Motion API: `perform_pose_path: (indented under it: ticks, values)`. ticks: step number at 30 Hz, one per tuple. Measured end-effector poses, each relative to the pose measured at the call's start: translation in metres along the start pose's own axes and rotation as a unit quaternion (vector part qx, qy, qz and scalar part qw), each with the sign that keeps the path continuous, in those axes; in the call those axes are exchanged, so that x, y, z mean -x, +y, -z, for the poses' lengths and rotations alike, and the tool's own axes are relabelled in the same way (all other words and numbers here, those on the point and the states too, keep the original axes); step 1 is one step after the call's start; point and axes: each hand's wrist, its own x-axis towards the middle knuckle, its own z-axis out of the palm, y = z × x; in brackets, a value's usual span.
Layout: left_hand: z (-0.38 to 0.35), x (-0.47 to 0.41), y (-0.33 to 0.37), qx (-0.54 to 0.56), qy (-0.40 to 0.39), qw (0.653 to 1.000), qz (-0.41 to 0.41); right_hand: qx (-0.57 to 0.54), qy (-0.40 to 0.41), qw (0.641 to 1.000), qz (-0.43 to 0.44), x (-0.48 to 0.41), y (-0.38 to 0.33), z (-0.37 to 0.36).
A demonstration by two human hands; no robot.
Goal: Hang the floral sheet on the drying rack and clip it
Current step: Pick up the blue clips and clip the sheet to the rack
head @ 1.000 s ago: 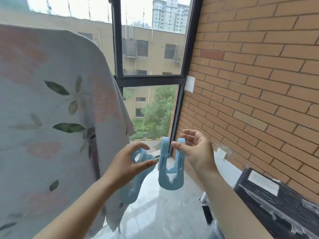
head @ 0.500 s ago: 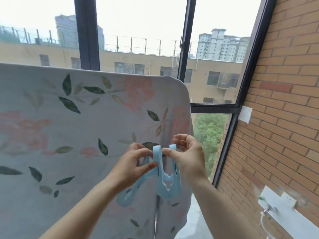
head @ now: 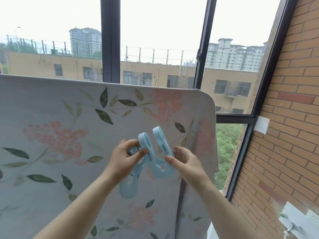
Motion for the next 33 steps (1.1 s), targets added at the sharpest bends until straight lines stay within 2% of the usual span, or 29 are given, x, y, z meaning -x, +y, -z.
perform_pose_path:
  ticks: [9, 12, 15, 20, 26, 30, 33]
  values:
    - [0.030, 0.002, 0.018, 0.122, 0.047, 0.991, 0.014, -0.138, -0.074, 0.987, 0.015, -0.012, -0.013, -0.020]
    - [0.035, 0.004, 0.017, 0.106, 0.037, 0.994, 0.008, -0.168, -0.024, 0.985, 0.037, -0.015, -0.016, -0.027]
    - [0.046, -0.003, 0.008, 0.023, 0.029, 0.999, -0.002, -0.199, 0.048, 0.977, 0.053, -0.023, -0.022, -0.021]
    - [0.061, -0.027, 0.008, -0.126, 0.034, 0.990, -0.046, -0.098, 0.098, 0.981, 0.135, -0.045, -0.048, 0.011]
    - [0.061, -0.076, 0.042, -0.221, 0.063, 0.964, -0.137, 0.060, 0.133, 0.957, 0.251, -0.092, -0.104, 0.060]
    - [0.048, -0.111, 0.071, -0.267, 0.075, 0.946, -0.169, 0.115, 0.091, 0.944, 0.295, -0.126, -0.140, 0.087]
    - [0.038, -0.140, 0.081, -0.311, 0.075, 0.936, -0.146, 0.120, 0.052, 0.936, 0.327, -0.147, -0.165, 0.101]
